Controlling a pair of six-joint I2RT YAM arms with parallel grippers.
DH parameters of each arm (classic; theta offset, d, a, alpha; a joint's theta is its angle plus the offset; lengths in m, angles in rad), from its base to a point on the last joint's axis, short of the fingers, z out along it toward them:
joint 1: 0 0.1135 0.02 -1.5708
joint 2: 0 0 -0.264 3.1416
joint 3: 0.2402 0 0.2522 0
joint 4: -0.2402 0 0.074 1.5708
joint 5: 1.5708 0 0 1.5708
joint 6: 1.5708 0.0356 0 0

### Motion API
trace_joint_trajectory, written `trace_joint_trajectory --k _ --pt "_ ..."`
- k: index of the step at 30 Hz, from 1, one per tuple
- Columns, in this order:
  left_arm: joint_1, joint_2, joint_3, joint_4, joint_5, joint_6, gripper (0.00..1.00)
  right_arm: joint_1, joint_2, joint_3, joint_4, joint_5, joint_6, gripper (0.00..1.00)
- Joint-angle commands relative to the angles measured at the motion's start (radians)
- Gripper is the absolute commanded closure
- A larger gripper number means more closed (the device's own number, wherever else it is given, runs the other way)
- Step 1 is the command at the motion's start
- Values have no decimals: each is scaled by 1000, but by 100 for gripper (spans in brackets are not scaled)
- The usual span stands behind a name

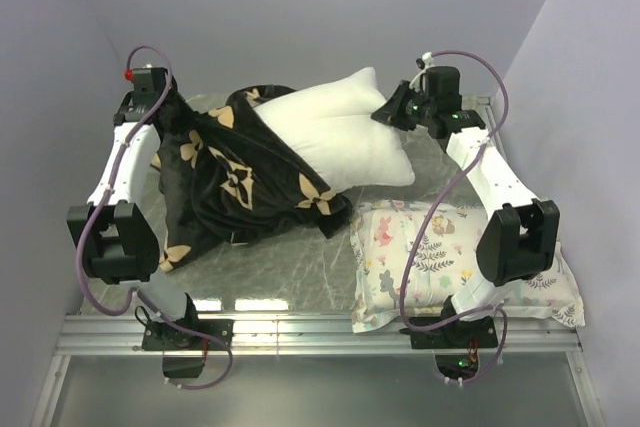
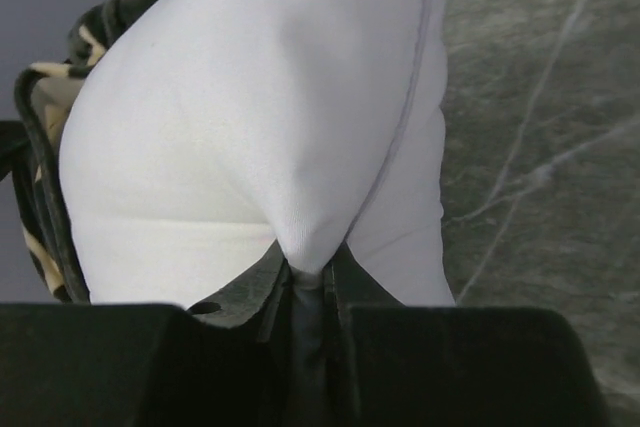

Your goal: Remove the pillowcase from the pillow

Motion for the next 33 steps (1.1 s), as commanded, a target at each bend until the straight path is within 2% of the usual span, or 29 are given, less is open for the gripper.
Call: trace_joint_trajectory --k 1,6,7,8,9,10,12,13,14,15,16,19,24,27,29,33 --pt "75 -46 -31 116 -106 13 100 -99 -49 -49 -14 180 -27 100" --pt "-34 -13 -16 128 -41 85 99 -59 -38 -129 30 198 -24 100" --pt "-51 -13 -14 136 -23 107 96 -52 -36 -139 35 198 -24 100" --pt "-74 -22 -8 139 -21 110 89 -47 -39 -162 41 201 -26 100" --pt "-79 -30 -4 142 -14 116 69 -43 -42 -172 50 209 -30 100" --pt "-79 -41 0 144 -9 122 56 -38 -46 -181 50 214 -35 95" --pt "-122 -85 6 142 -19 128 35 -29 -62 -201 50 227 -42 77" --pt "-134 -102 9 118 -59 140 33 -27 -70 -207 50 232 -52 55" --pt "-166 -140 10 105 -82 147 30 -23 -91 -212 49 243 -58 46" --pt "-186 -163 4 92 -108 153 17 -14 -105 -219 41 253 -64 40" --pt "-207 -186 -23 63 -186 150 16 -9 -119 -222 37 287 -71 30" --pt "-313 -295 -142 41 -344 113 15 13 -171 -212 8 367 -87 19" --pt "-454 -530 -384 58 -418 3 14 56 -274 -173 -60 410 -130 14" --pt "-569 -663 -555 75 -443 -95 13 146 -342 -193 -83 398 -191 11" --pt "-649 -722 -661 73 -460 -140 13 268 -360 -221 -101 430 -225 11" --pt "-750 -720 -769 111 -501 -223 12 431 -398 -365 -4 528 -246 9"
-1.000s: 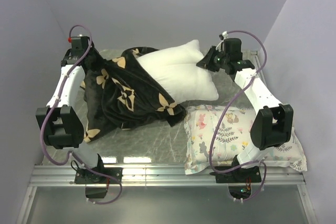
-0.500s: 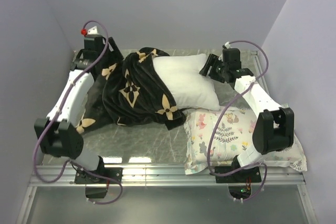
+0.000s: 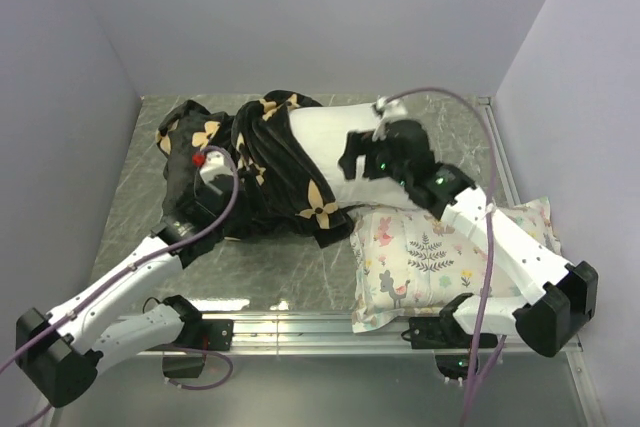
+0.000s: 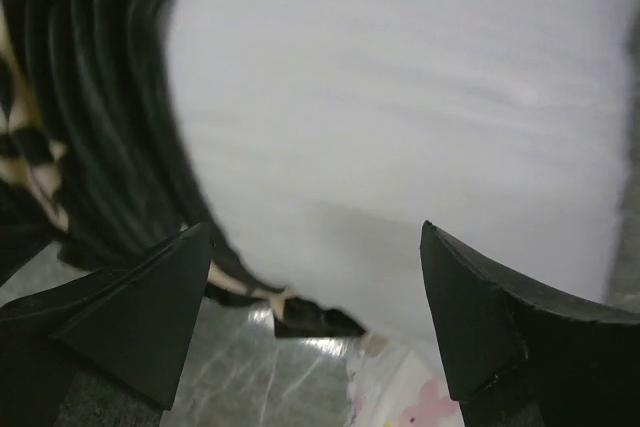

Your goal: Remove the pillowcase from the pillow

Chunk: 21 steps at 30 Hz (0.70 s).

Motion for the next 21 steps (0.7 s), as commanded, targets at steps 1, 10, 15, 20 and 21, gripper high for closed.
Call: trace_joint_trajectory --k 1,10,15,20,21 --pt "-64 14 -73 85 -66 -119 12 99 -20 -120 41 108 -54 9" --pt "-74 245 -144 268 -120 -190 23 245 165 -243 152 397 -17 8" --pt "-65 271 -47 126 -255 -180 100 245 220 -162 129 533 15 20" --pt "48 137 10 53 -263 -112 100 216 185 -110 122 522 4 42" --pt "70 115 7 56 -232 -99 100 206 178 -110 127 508 4 39"
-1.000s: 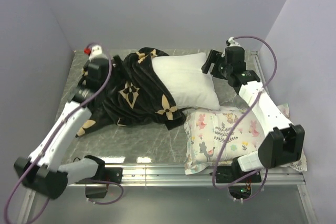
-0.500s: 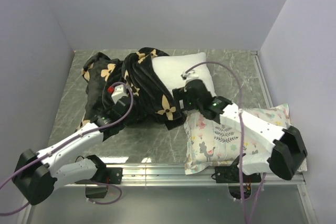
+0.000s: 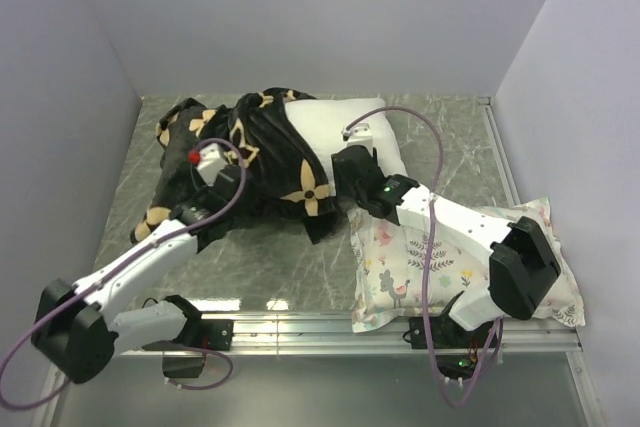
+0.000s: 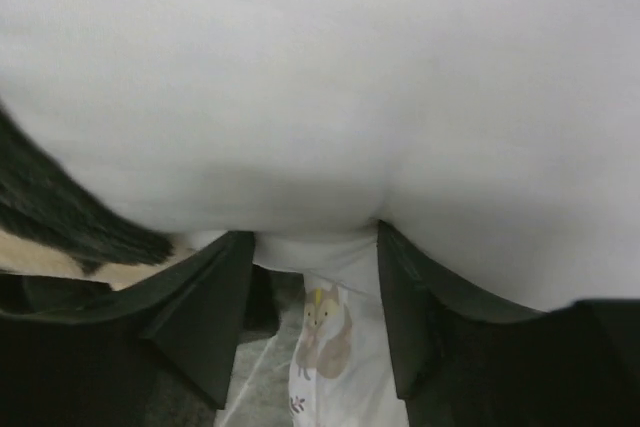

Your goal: Remove the pillowcase from the pillow

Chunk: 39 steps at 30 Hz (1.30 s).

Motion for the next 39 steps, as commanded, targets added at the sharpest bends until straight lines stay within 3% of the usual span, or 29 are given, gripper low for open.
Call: trace_joint_trajectory --k 1,4,6,11,19,20,23,24,26,27,33,36,39 --pt "103 -123 42 -50 -72 83 100 -41 -54 43 29 47 -2 38" --pt "143 -170 64 -88 -71 111 100 -64 -19 84 -6 22 -13 37" --pt "141 -201 65 -70 -20 145 100 -62 -6 116 -35 -58 -33 22" --pt "141 -181 85 -62 31 159 100 -17 -37 53 40 -133 -96 8" --pt "141 -164 107 -58 57 175 100 2 188 154 -43 -36 -76 4" --pt "141 -161 111 -59 55 177 100 4 207 177 -63 -13 -59 6" --pt "141 -155 145 -84 38 192 100 4 253 285 -142 40 -32 28" --pt "141 -158 171 -104 23 207 100 4 249 309 -156 54 -32 61" --pt "143 -170 206 -139 -12 226 100 0 206 371 -201 88 -44 83" --pt "143 -177 243 -156 -52 249 100 -1 186 394 -216 122 -53 100" --pt "211 -229 387 -243 -123 335 100 -58 37 631 -377 145 -102 100" --pt "325 -198 461 -262 -97 370 100 -125 34 766 -465 153 -110 100" --pt "506 -161 486 -230 4 401 100 -235 37 823 -514 101 -96 100"
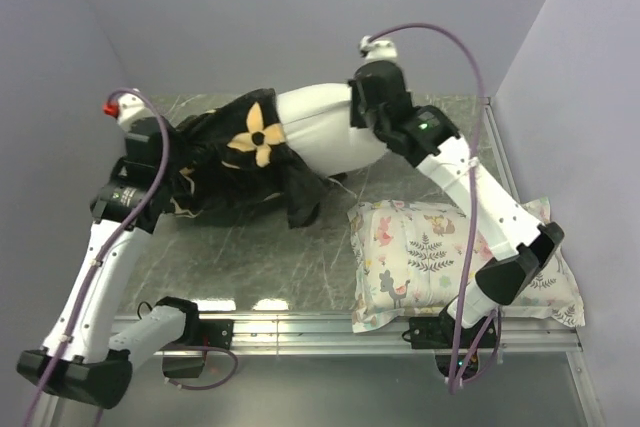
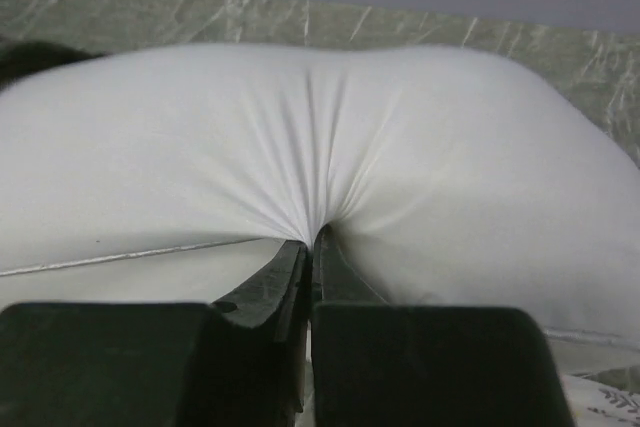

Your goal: Remove the pillowcase from the pillow

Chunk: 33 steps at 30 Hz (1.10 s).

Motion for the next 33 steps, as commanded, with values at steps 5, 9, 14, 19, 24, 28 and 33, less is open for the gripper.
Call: trace_joint_trajectory --k 5,9,14,19,24,28,33 --pt "519 142 21 80 273 79 100 -245 -59 19 -90 55 -2 100" --pt "532 301 32 135 436 49 100 -245 53 -12 -66 -34 4 100" --pt "475 462 142 134 433 71 95 -248 237 -18 9 -89 29 100" --pt "428 452 265 120 439 101 47 -254 372 38 60 -166 81 92" --pt "349 360 357 86 358 133 1 -255 482 144 37 -203 92 81" --pt "236 227 270 100 303 110 1 -275 568 262 -3 -239 82 68" --pt "124 131 23 177 243 52 1 -288 599 244 49 -359 98 48"
